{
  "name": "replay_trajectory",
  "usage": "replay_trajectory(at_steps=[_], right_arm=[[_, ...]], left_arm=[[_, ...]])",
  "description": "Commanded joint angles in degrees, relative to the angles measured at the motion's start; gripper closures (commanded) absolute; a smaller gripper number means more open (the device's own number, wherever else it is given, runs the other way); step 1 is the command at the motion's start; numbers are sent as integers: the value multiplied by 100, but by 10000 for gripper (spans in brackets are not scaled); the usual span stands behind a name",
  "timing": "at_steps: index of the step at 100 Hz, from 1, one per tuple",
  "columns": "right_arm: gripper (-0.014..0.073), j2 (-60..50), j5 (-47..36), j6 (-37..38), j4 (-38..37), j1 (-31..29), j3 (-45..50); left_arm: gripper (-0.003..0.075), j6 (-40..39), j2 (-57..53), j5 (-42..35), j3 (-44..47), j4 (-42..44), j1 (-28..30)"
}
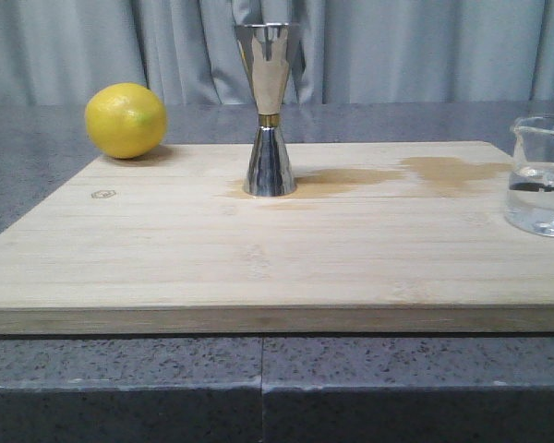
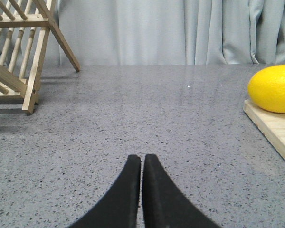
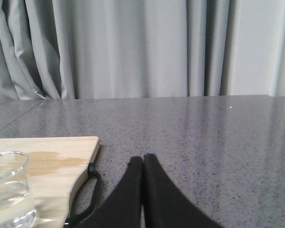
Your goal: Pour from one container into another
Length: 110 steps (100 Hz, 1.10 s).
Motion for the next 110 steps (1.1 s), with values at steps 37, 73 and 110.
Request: replay_trajectory(at_steps=[37, 73, 110], right_arm=[[666, -124, -443, -14, -62, -23, 48], [666, -124, -443, -14, -62, -23, 48], [666, -115, -44, -14, 137, -23, -506]], left_arm=[[739, -31, -119, -471, 163, -8, -17], [739, -31, -119, -481, 163, -8, -17], [739, -31, -119, -849, -314, -607, -17]])
